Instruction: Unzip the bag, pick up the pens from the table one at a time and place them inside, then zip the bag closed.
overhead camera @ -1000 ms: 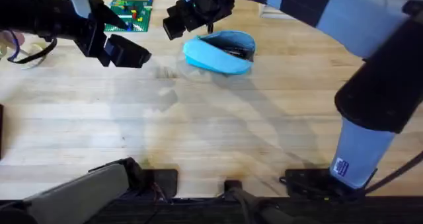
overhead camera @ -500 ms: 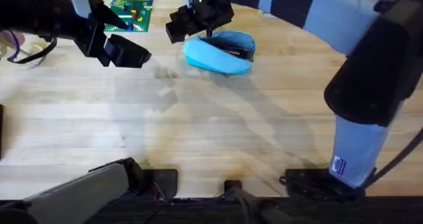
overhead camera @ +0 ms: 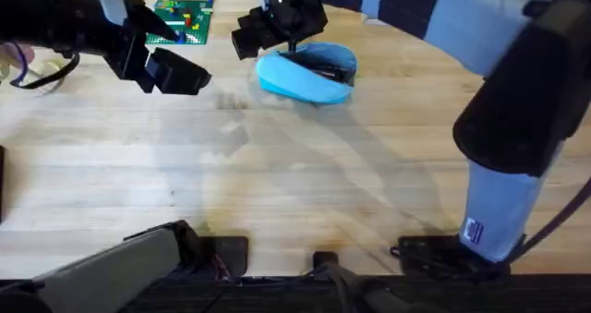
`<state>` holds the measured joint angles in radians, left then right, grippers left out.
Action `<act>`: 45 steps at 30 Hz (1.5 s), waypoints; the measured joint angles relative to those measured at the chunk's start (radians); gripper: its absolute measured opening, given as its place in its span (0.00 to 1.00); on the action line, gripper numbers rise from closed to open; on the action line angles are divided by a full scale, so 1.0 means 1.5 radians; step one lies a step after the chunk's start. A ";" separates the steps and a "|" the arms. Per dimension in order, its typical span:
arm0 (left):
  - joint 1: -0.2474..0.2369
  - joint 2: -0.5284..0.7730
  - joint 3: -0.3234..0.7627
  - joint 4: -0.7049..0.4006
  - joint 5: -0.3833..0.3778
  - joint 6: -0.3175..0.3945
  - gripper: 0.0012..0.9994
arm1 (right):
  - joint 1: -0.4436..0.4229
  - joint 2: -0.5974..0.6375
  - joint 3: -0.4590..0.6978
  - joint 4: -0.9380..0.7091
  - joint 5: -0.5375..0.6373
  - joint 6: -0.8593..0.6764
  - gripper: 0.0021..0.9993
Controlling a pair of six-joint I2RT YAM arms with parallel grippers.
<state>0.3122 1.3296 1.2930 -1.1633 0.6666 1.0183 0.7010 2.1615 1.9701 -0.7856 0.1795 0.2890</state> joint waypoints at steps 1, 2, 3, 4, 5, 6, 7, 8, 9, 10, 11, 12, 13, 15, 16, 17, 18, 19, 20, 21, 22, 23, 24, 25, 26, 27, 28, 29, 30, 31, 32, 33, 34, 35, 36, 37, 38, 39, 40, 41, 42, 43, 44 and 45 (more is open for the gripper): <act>0.000 0.000 0.000 0.000 0.000 0.000 0.99 | 0.000 0.000 0.000 0.000 0.000 0.000 0.99; 0.000 0.000 0.000 0.000 0.000 0.000 0.99 | 0.000 0.001 0.000 0.000 0.000 0.000 0.99; 0.000 0.000 0.000 0.000 0.000 0.000 0.99 | 0.000 0.002 0.000 0.000 0.000 0.000 0.99; 0.000 0.000 0.000 0.000 0.000 0.000 0.99 | 0.000 0.003 0.000 0.000 0.000 0.000 0.99; 0.000 0.000 0.000 0.000 0.000 0.000 0.99 | 0.000 0.006 0.000 0.000 0.000 0.002 0.99; 0.000 0.000 0.000 0.000 0.000 0.000 0.99 | 0.000 0.006 0.000 -0.001 0.000 0.002 0.98; 0.000 0.000 0.000 0.000 0.000 0.000 0.99 | 0.000 0.006 0.000 -0.001 0.000 0.002 0.96; 0.000 0.000 0.000 0.000 0.000 0.000 0.99 | 0.000 0.006 0.000 -0.001 -0.001 0.002 0.91; 0.000 0.000 0.000 0.000 0.000 0.000 0.99 | 0.000 0.006 0.000 -0.002 -0.003 0.002 0.91; 0.000 0.000 0.000 0.000 0.000 0.000 0.99 | 0.000 0.006 0.000 -0.002 -0.006 0.002 0.91; 0.000 0.000 0.000 0.000 0.000 0.000 0.99 | 0.000 0.006 0.000 -0.002 -0.009 0.003 0.90; 0.000 0.000 0.000 0.000 0.000 0.000 0.99 | 0.000 0.006 0.000 -0.002 -0.013 0.003 0.90; 0.000 0.000 0.000 0.000 0.000 0.000 0.99 | 0.000 0.006 0.000 -0.002 -0.016 0.003 0.90; 0.000 0.000 0.000 0.000 0.000 0.000 0.99 | 0.000 0.006 0.000 -0.003 -0.021 0.005 0.90; 0.000 0.000 0.000 0.000 0.000 0.000 0.99 | 0.000 0.006 0.000 -0.003 -0.023 0.006 0.90; 0.000 0.000 0.000 0.000 0.000 0.000 0.99 | 0.000 0.007 0.000 -0.003 -0.025 0.007 0.90; 0.000 0.000 0.000 0.000 0.000 0.000 0.99 | 0.000 0.008 0.000 -0.003 -0.025 0.008 0.89; 0.000 0.000 0.000 0.000 0.000 0.000 0.99 | 0.000 0.010 0.000 -0.004 -0.026 0.009 0.88; 0.000 0.000 0.000 0.000 0.000 0.000 0.99 | 0.000 0.013 0.000 -0.005 -0.026 0.010 0.87; 0.000 0.000 0.000 0.000 0.000 0.000 0.99 | 0.000 0.015 0.000 -0.006 -0.026 0.010 0.87; 0.000 0.000 0.000 0.000 0.000 0.000 0.99 | 0.000 0.018 0.000 -0.007 -0.026 0.011 0.86; 0.000 0.000 0.000 0.000 0.000 0.000 0.99 | 0.000 0.021 0.000 -0.008 -0.027 0.012 0.84; 0.000 0.000 0.000 0.000 0.000 0.000 0.99 | 0.000 0.023 0.000 -0.008 -0.027 0.012 0.83; 0.000 0.000 0.000 0.000 0.000 0.000 0.99 | 0.000 0.025 0.000 -0.008 -0.027 0.012 0.78; 0.000 0.000 0.000 0.000 0.000 0.000 0.99 | 0.000 0.025 0.000 -0.008 -0.027 0.012 0.77; 0.000 0.000 0.000 0.000 0.000 0.000 0.99 | 0.000 0.025 0.001 -0.008 -0.028 0.012 0.77; 0.000 0.000 0.000 0.000 0.000 0.000 0.99 | 0.000 0.025 0.002 -0.010 -0.028 0.012 0.77; 0.000 0.000 0.000 0.000 0.000 0.000 0.99 | 0.000 0.025 0.005 -0.011 -0.028 0.012 0.76; 0.000 0.000 0.000 0.000 0.000 0.000 0.99 | 0.000 0.025 0.017 -0.013 -0.028 0.012 0.69; 0.000 0.000 0.000 0.000 0.000 0.000 0.99 | 0.000 0.025 0.020 -0.013 -0.029 0.012 0.68; 0.000 0.000 0.000 0.000 0.000 0.000 0.99 | 0.000 0.025 0.022 -0.014 -0.030 0.012 0.67; 0.000 0.000 0.000 0.000 0.000 0.000 0.99 | 0.000 0.025 0.025 -0.018 -0.030 0.012 0.67; 0.000 0.000 0.000 0.000 0.000 0.000 0.99 | 0.000 0.025 0.025 -0.022 -0.030 0.012 0.66; 0.000 0.000 0.000 0.000 0.000 0.000 0.99 | 0.000 0.025 0.026 -0.028 -0.030 0.012 0.65; 0.000 0.000 0.000 0.000 0.000 0.000 0.99 | 0.000 0.025 0.026 -0.032 -0.030 0.012 0.65; 0.000 0.000 0.000 0.000 0.000 0.000 0.99 | 0.000 0.025 0.026 -0.035 -0.030 0.012 0.65; 0.000 0.000 0.000 0.000 0.000 0.000 0.99 | 0.000 0.025 0.026 -0.036 -0.030 0.012 0.64; 0.000 0.000 0.000 0.000 0.000 0.000 0.99 | 0.000 0.025 0.026 -0.037 -0.030 0.012 0.64; 0.000 0.000 0.000 0.000 0.000 0.000 0.99 | 0.000 0.025 0.026 -0.037 -0.030 0.012 0.62; 0.000 0.000 0.000 0.000 0.000 0.000 0.99 | 0.000 0.025 0.026 -0.038 -0.030 0.012 0.61; 0.000 0.000 0.000 0.000 0.000 0.000 0.99 | 0.000 0.025 0.026 -0.038 -0.030 0.012 0.60; 0.000 0.000 0.000 0.000 0.000 0.000 0.99 | 0.000 0.025 0.026 -0.038 -0.030 0.012 0.58; 0.000 0.000 0.000 0.000 0.000 0.000 0.99 | 0.000 0.025 0.026 -0.038 -0.030 0.012 0.56; 0.000 0.000 0.000 0.000 0.000 0.000 0.99 | 0.000 0.025 0.026 -0.038 -0.030 0.012 0.55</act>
<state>0.3122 1.3296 1.2930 -1.1633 0.6666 1.0183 0.7010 2.1986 2.0094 -0.8425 0.1341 0.3077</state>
